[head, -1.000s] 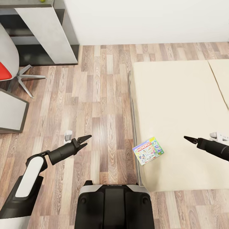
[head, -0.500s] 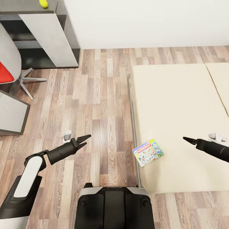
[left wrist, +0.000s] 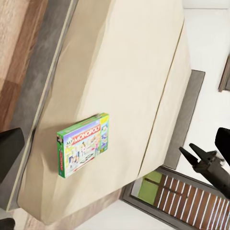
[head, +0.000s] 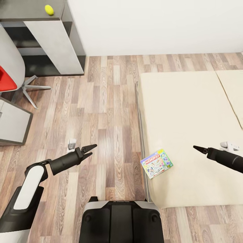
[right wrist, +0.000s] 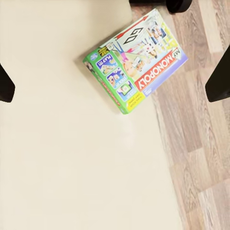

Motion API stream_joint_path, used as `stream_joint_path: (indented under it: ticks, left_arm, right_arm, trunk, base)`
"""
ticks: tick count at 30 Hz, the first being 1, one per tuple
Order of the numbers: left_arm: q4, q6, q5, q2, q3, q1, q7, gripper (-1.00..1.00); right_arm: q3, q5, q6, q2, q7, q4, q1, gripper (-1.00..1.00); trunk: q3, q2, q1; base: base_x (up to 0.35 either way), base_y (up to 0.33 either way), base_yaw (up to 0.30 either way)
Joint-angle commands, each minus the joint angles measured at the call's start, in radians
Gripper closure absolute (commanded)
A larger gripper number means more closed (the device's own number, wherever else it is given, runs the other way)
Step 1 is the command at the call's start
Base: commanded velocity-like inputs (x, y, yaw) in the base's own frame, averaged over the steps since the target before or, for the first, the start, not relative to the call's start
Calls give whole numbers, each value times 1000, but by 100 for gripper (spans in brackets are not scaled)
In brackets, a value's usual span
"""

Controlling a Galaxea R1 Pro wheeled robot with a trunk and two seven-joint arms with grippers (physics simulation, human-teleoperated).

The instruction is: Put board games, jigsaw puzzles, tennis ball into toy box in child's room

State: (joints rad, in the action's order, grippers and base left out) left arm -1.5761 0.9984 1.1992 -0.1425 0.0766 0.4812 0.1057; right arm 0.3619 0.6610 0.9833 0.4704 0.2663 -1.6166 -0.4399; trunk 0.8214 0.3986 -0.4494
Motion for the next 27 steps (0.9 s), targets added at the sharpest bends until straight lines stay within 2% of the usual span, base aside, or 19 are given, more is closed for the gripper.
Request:
stream_joint_path:
  ticks: [1,13,21,27]
  left_arm:
    - [0,7,-10,0,2,0,10,-100]
    - [0,17,1,-1,9,0,11,-100]
    - [1,20,63,-3,21,0,8,-100]
    - [5,21,75,-4,23,0,4,-100]
  right_arm:
    - [1,-9,4,0,10,0,-1,-100]
    - [-1,-11,3,-3,9,0,0,-100]
    - [-1,-12,4,-4,9,0,0,-100]
    - [-1,-12,4,-4,10,0,0,-100]
  trunk:
    - [-1,1,-1]
    - [-20,1,-1]
    - [-33,1,-1]
    - [-43,1,-1]
  base:
    - [0,0,0]
    - [0,0,0]
    - [0,0,0]
    - [0,0,0]
